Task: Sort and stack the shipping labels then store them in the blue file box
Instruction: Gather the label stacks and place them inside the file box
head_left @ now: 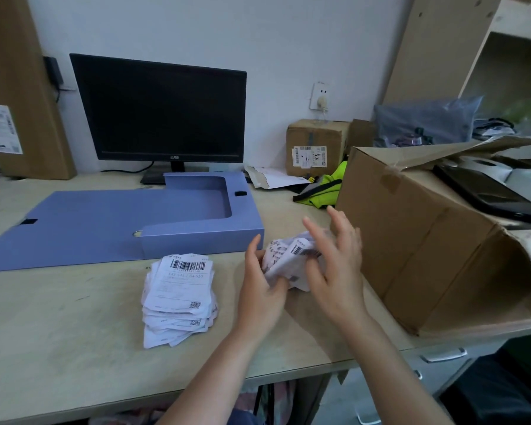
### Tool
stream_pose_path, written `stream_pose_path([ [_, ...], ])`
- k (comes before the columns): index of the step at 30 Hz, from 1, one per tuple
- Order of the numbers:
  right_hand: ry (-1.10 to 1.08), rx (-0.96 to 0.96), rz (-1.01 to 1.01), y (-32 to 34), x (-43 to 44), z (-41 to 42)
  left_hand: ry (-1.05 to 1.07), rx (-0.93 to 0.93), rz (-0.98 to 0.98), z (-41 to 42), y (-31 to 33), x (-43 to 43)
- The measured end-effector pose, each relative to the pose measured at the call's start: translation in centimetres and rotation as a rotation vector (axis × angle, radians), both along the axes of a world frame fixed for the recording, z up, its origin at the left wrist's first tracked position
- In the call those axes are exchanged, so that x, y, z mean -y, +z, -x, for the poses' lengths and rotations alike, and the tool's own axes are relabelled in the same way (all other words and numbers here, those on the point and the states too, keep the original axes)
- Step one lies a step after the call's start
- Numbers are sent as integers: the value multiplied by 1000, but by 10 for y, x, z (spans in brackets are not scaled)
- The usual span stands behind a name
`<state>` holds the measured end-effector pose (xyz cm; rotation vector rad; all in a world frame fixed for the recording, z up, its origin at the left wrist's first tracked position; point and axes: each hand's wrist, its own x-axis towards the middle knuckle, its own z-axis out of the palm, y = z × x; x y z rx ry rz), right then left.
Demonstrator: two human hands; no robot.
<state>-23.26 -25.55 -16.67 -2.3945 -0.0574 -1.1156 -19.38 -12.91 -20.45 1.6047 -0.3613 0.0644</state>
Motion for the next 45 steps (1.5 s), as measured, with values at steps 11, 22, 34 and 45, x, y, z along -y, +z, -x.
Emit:
stream_pose_path([
  [11,51,-219,583,23,-5,-13,50,31,53,4,5,-1],
  [22,197,-231,-917,7,-8,-12,202,122,164,7,12,-6],
  [34,43,182,-1065,19,-24,-15,96,326,15,17,11,-1],
  [45,50,43,-923,20,-24,-22,85,489,6,16,14,-1],
])
